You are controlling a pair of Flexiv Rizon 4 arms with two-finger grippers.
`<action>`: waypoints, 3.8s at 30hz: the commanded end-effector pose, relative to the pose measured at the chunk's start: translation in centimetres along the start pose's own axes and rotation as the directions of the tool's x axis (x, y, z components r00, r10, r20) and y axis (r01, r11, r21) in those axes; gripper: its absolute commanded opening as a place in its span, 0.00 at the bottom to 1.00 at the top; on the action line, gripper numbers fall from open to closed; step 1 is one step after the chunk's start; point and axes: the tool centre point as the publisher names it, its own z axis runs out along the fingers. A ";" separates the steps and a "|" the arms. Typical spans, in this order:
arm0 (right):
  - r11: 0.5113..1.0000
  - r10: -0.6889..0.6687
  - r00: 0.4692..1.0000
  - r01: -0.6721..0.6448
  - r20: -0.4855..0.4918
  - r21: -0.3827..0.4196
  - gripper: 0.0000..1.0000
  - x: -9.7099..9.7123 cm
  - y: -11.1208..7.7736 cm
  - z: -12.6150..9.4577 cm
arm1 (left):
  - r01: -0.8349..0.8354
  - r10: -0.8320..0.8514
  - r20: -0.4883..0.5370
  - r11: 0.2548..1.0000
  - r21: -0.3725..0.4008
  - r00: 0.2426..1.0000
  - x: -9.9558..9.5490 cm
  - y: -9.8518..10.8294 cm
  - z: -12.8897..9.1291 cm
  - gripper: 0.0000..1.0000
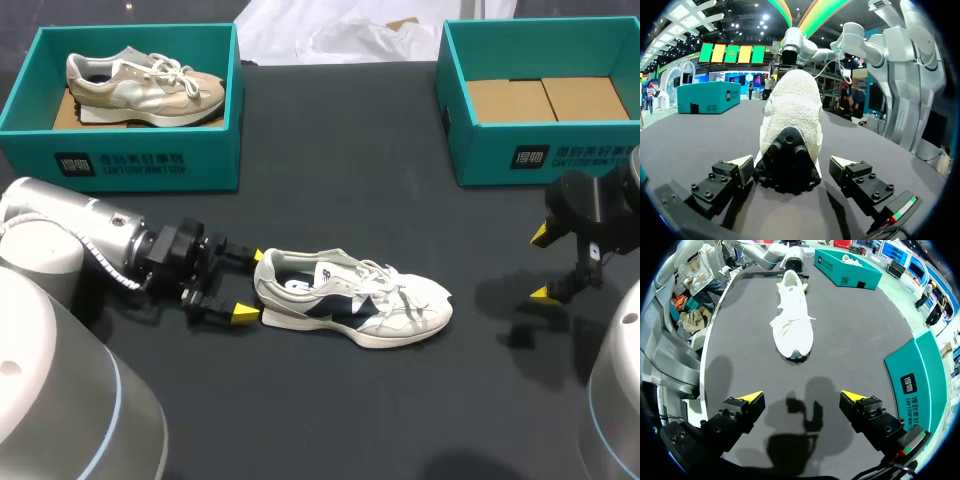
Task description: Take the shoe out of the shoebox, open the shoe tongue, remove and reinsert the insole, then place the shoe into the shoebox
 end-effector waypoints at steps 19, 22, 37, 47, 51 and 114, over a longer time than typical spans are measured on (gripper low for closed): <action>1.000 -0.001 1.000 0.001 0.003 0.000 1.00 0.2 -0.1 0.0 | 0.001 -0.001 -0.001 1.000 0.020 1.000 -0.4 -0.3 1.7 1.00; 1.000 -0.001 1.000 0.001 0.003 0.000 1.00 0.2 -0.1 0.0 | 0.004 -0.004 -0.001 1.000 0.023 1.000 -0.5 -0.4 1.9 1.00; 1.000 -0.001 1.000 0.001 0.003 0.000 1.00 0.2 -0.1 0.0 | -0.004 0.005 -0.012 1.000 0.020 1.000 -0.7 -0.8 3.3 1.00; 1.000 -0.001 1.000 0.001 0.003 0.000 1.00 0.2 -0.1 0.0 | -0.017 0.017 -0.028 1.000 0.021 0.999 0.0 -1.2 4.5 1.00; 1.000 -0.001 1.000 0.001 0.003 0.000 1.00 0.2 -0.1 0.0 | -0.019 0.019 -0.022 1.000 0.016 1.000 0.0 -1.0 5.2 1.00; 0.976 0.178 0.984 -0.178 0.010 0.125 1.00 0.4 4.1 -0.1 | 0.022 -0.022 0.113 1.000 0.002 0.993 0.6 -1.0 5.1 0.00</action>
